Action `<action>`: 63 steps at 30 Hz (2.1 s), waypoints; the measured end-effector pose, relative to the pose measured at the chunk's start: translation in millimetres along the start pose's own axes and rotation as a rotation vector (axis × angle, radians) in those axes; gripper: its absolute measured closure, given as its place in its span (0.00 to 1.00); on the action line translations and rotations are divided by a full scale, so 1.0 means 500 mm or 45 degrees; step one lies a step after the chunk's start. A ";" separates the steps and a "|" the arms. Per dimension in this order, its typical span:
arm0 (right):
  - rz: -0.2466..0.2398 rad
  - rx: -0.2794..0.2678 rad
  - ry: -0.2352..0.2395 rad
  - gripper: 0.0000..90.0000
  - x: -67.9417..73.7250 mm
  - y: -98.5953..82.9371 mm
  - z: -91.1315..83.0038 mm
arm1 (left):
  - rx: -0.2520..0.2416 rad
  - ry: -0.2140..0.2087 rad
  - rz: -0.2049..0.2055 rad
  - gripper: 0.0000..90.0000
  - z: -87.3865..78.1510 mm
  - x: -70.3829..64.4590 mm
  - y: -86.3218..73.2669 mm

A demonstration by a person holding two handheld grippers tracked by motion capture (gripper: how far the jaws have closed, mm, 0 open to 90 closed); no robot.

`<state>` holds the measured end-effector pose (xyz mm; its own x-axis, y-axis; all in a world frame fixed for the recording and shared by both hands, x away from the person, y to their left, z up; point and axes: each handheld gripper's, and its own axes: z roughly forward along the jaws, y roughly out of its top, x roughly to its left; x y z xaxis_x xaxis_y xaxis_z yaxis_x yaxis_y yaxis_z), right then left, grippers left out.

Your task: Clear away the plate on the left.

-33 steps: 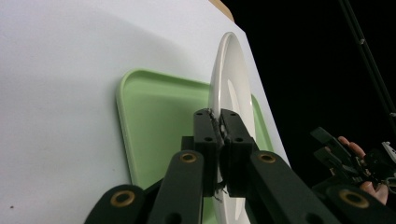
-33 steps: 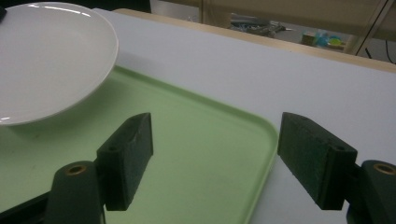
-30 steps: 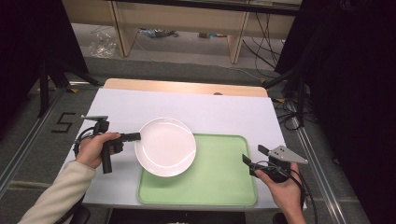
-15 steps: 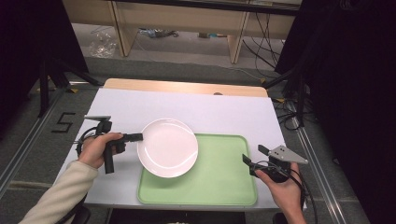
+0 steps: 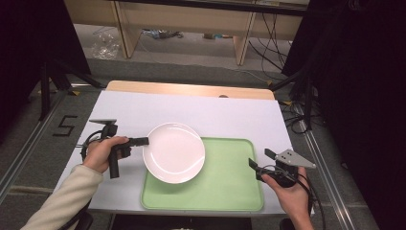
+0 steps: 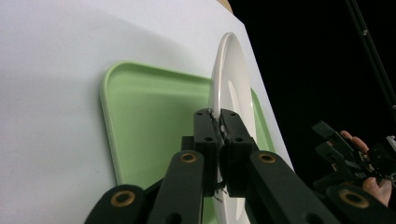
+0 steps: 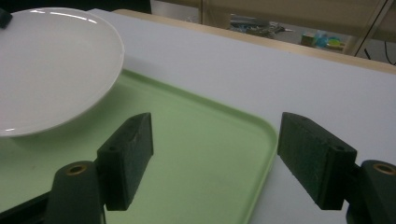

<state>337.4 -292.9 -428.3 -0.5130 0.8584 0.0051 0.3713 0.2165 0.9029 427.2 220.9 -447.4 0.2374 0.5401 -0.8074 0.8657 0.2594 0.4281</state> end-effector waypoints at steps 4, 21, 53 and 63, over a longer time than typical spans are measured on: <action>0.003 0.021 0.006 0.31 0.000 0.002 -0.004 | 0.004 0.000 0.001 0.96 0.004 -0.003 0.000; 0.010 -0.008 0.015 0.31 0.000 0.000 0.000 | 0.023 -0.006 0.012 0.96 0.018 -0.011 -0.004; 0.008 -0.004 0.008 0.31 0.001 0.001 -0.001 | 0.062 -0.013 0.021 0.95 0.046 -0.027 -0.012; -0.001 0.024 0.004 0.31 0.000 0.002 -0.004 | 0.073 -0.016 0.028 0.95 0.055 -0.031 -0.015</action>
<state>336.1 -293.9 -426.5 -0.5158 0.8567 0.0058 0.3851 0.2258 0.8948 429.5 188.6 -449.5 0.2617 0.5353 -0.8031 0.8838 0.2014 0.4223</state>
